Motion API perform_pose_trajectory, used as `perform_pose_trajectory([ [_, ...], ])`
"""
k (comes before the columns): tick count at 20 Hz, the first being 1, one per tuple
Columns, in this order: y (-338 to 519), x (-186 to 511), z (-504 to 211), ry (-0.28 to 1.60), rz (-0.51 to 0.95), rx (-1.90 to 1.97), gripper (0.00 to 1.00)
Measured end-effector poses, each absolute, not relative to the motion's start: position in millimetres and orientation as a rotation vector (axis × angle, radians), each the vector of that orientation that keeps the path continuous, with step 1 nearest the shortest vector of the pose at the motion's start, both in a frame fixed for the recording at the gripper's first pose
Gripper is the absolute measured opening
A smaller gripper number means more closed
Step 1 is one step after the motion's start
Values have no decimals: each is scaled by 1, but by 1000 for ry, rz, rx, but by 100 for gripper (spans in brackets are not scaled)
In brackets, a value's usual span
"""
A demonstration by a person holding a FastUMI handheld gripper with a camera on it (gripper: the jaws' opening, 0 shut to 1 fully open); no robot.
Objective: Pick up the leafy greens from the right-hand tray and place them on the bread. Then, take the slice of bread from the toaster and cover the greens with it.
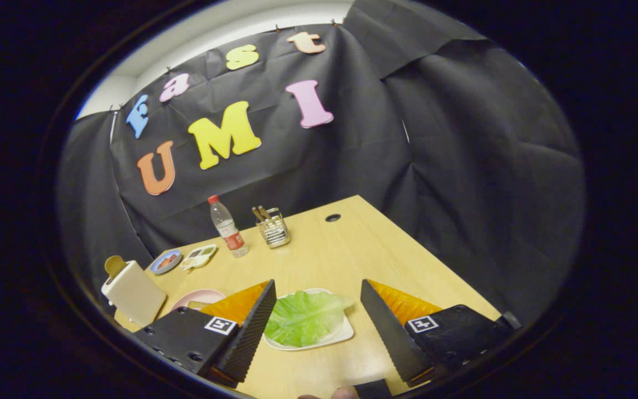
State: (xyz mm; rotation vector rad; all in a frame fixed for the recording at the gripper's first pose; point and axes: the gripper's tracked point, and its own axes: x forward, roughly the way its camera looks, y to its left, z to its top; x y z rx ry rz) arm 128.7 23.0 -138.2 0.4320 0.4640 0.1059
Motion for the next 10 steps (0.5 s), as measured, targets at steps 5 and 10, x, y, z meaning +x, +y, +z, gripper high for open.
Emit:
perform_pose_trajectory([
  [5, 22, 156, -180, 612, 94, 627, 96],
  [10, 30, 170, -206, 688, 77, 673, 95],
])
